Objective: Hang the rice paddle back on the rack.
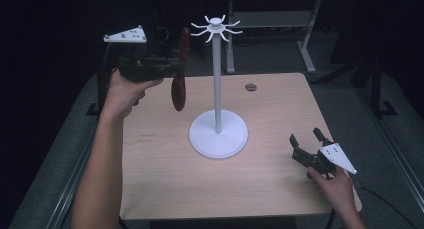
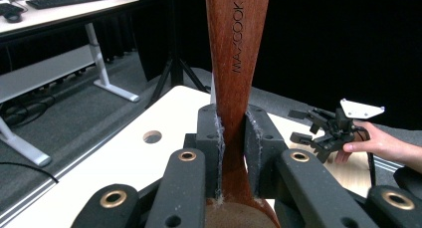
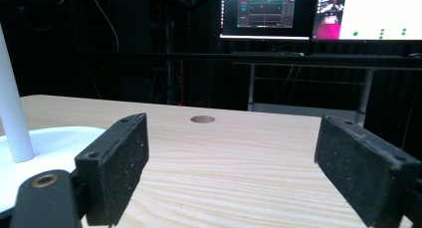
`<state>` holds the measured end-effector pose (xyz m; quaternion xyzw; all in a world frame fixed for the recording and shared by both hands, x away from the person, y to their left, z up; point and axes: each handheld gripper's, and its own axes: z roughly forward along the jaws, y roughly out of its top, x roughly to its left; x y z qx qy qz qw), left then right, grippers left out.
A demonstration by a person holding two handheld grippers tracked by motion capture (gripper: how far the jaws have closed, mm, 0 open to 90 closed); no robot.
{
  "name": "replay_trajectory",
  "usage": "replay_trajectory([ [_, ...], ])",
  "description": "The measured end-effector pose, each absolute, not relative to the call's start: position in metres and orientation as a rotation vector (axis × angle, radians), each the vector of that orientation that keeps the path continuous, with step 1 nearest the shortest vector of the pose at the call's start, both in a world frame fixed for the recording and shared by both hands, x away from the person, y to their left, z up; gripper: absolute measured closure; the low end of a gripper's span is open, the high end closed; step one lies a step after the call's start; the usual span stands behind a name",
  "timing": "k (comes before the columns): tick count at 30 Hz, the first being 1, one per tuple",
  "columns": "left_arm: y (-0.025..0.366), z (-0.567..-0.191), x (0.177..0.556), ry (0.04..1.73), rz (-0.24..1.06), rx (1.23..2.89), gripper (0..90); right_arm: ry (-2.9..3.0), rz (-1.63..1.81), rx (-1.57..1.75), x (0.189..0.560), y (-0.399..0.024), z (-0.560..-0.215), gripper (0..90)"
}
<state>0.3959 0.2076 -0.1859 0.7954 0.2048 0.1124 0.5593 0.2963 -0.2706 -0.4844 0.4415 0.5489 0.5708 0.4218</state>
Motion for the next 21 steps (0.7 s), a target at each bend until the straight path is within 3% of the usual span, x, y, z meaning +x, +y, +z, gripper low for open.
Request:
replay_trajectory([
  [21,0.189,-0.185,0.404,0.468,0.243,1.908,78.7,1.374,1.431,1.105,0.296,-0.271,-0.484,13.1],
])
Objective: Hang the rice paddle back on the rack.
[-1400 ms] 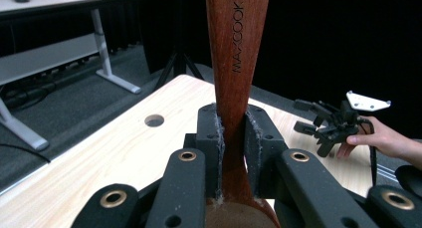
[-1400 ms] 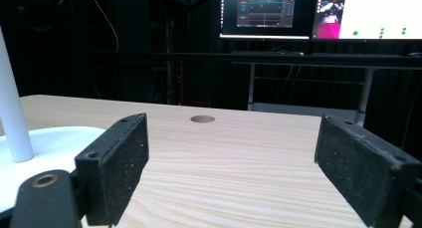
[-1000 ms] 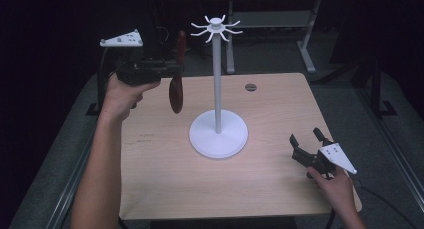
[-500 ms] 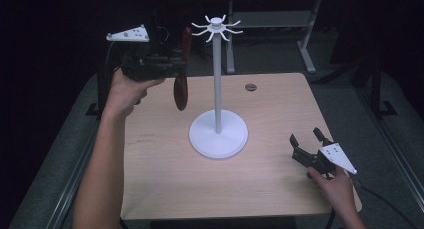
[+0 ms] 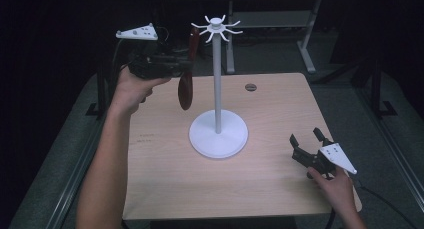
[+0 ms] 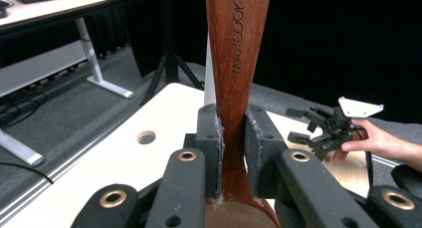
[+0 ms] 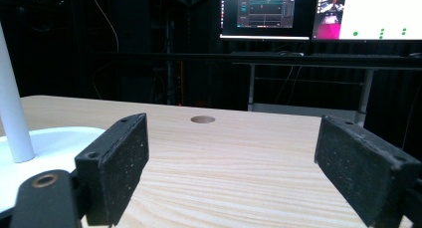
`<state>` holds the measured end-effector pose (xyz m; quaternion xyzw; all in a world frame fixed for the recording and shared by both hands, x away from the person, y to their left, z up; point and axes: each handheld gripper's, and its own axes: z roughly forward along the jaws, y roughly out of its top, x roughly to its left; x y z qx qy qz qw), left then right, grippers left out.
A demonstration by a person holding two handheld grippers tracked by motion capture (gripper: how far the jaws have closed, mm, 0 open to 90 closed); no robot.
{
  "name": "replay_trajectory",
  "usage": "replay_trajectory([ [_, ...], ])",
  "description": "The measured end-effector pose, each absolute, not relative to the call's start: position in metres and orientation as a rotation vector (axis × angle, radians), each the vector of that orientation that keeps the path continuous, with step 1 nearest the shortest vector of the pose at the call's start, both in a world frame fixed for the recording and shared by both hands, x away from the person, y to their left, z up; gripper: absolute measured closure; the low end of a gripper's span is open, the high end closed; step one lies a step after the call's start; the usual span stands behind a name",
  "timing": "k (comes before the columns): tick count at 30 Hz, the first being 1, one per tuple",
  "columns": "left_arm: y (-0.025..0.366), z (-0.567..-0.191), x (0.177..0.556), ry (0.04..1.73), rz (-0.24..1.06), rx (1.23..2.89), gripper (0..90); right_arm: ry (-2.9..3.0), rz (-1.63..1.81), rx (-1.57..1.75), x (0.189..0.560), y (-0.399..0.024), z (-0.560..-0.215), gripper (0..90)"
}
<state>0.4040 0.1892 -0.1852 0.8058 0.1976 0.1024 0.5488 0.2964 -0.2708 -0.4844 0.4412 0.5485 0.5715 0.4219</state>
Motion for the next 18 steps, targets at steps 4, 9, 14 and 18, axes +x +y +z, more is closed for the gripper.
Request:
replay_trajectory([
  [4,0.1872,-0.1867,0.4057,0.475,0.237,1.909,78.3,1.373,1.432,1.105,0.2964,-0.2709,-0.4844,13.1],
  [9,0.1884,-0.1857,0.4052,0.471,0.247,1.902,75.8,1.373,1.431,1.104,0.2964,-0.2709,-0.4844,13.1],
  [14,0.1922,-0.1838,0.4036,0.48,0.264,1.897,72.5,1.374,1.436,1.106,0.2965,-0.2712,-0.4844,13.1],
  [18,0.1958,-0.1834,0.4007,0.487,0.272,1.914,69.7,1.376,1.438,1.106,0.2965,-0.2712,-0.4844,13.1],
])
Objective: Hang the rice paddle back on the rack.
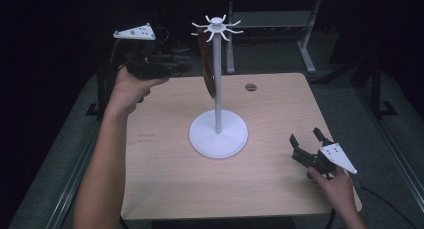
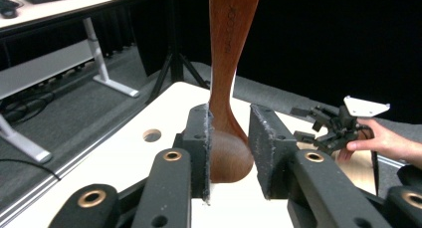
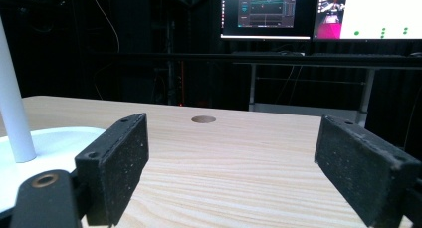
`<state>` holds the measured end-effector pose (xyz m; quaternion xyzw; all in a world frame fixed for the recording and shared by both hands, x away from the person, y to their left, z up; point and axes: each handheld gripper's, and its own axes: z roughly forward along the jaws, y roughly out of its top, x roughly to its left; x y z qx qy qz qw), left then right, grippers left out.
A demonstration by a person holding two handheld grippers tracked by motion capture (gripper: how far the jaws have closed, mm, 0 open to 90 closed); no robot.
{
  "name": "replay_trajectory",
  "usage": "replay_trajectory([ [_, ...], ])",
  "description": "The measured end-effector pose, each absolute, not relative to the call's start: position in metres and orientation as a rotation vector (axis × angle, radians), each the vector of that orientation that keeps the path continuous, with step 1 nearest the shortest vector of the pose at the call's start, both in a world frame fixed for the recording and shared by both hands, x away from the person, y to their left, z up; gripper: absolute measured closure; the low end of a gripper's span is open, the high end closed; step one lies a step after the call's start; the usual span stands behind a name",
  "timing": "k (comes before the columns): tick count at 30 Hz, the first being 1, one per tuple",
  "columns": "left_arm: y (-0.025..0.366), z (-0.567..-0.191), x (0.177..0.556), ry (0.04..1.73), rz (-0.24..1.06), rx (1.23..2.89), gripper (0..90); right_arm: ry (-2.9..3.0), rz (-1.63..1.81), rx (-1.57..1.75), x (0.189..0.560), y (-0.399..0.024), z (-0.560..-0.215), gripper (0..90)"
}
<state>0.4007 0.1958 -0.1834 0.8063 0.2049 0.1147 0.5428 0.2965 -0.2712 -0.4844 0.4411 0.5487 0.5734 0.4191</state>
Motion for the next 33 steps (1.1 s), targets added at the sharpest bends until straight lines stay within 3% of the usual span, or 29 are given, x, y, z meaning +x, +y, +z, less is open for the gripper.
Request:
replay_trajectory([
  [18,0.218,-0.207,0.383,0.601,0.351,2.073,37.8,1.377,1.448,1.107,0.296,-0.272,-0.484,13.1],
  [27,0.229,-0.229,0.373,0.641,0.377,2.073,29.7,1.379,1.448,1.107,0.296,-0.272,-0.484,13.1],
  [33,0.236,-0.245,0.365,0.66,0.38,2.079,29.6,1.381,1.447,1.105,0.296,-0.272,-0.484,13.1],
])
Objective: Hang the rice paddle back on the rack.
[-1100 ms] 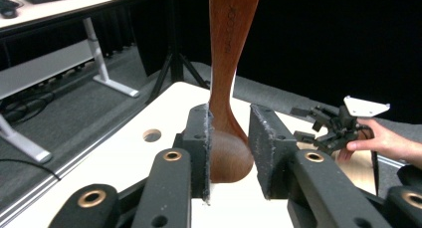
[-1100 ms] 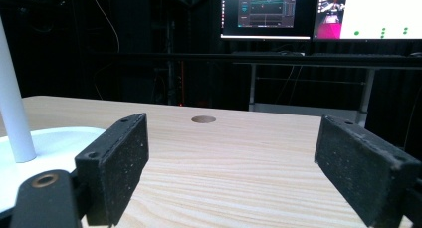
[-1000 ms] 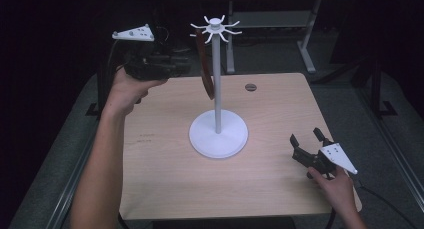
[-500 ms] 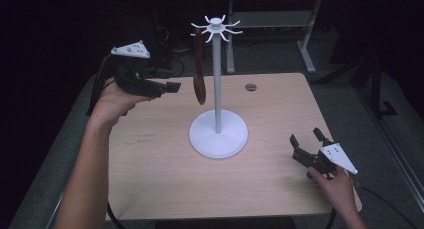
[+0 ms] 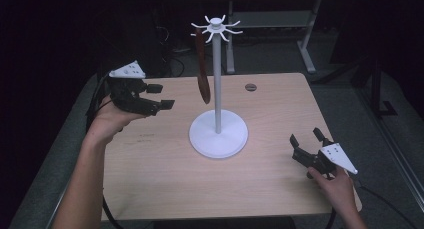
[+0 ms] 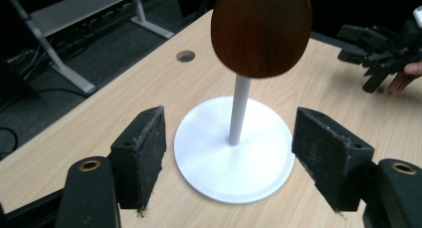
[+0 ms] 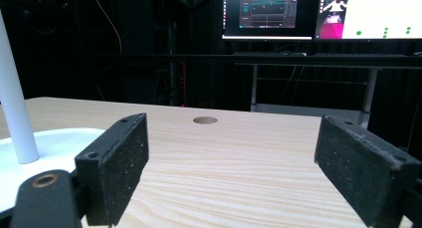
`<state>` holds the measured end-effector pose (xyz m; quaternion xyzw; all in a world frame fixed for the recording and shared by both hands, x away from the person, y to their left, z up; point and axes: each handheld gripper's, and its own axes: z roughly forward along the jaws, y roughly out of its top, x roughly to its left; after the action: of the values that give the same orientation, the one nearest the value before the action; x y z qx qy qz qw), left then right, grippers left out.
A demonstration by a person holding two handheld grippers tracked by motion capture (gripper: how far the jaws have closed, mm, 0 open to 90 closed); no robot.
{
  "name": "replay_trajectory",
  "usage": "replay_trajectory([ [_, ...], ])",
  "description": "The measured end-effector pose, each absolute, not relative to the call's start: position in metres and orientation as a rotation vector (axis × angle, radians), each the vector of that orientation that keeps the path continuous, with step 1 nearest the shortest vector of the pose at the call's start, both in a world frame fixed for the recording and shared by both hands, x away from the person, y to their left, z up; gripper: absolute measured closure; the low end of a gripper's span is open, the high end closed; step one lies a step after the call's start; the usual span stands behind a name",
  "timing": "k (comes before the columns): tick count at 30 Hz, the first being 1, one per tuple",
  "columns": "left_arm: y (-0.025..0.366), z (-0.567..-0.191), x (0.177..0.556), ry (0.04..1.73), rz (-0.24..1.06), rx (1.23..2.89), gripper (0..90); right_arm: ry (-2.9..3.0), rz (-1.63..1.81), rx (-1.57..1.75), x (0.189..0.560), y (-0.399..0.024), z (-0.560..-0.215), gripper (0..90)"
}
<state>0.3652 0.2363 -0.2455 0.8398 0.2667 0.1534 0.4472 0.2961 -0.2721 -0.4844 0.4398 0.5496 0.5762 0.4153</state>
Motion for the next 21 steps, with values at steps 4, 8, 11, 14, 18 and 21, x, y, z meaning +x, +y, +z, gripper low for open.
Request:
replay_trajectory([
  [4,0.24,-0.259,0.36,0.681,0.381,2.074,29.6,1.38,1.446,1.104,0.296,-0.272,-0.484,13.1],
  [8,0.245,-0.274,0.356,0.701,0.39,2.08,29.6,1.378,1.444,1.105,0.296,-0.272,-0.484,13.1],
  [11,0.249,-0.285,0.353,0.718,0.42,2.098,29.6,1.379,1.443,1.105,0.296,-0.271,-0.484,13.1],
  [14,0.252,-0.295,0.348,0.738,0.431,2.085,29.5,1.379,1.442,1.106,0.296,-0.272,-0.484,13.1],
  [18,0.257,-0.309,0.342,0.754,0.451,2.09,29.0,1.38,1.442,1.106,0.296,-0.272,-0.484,13.1],
  [21,0.259,-0.319,0.338,0.769,0.45,2.077,28.6,1.38,1.442,1.107,0.296,-0.272,-0.484,13.1],
])
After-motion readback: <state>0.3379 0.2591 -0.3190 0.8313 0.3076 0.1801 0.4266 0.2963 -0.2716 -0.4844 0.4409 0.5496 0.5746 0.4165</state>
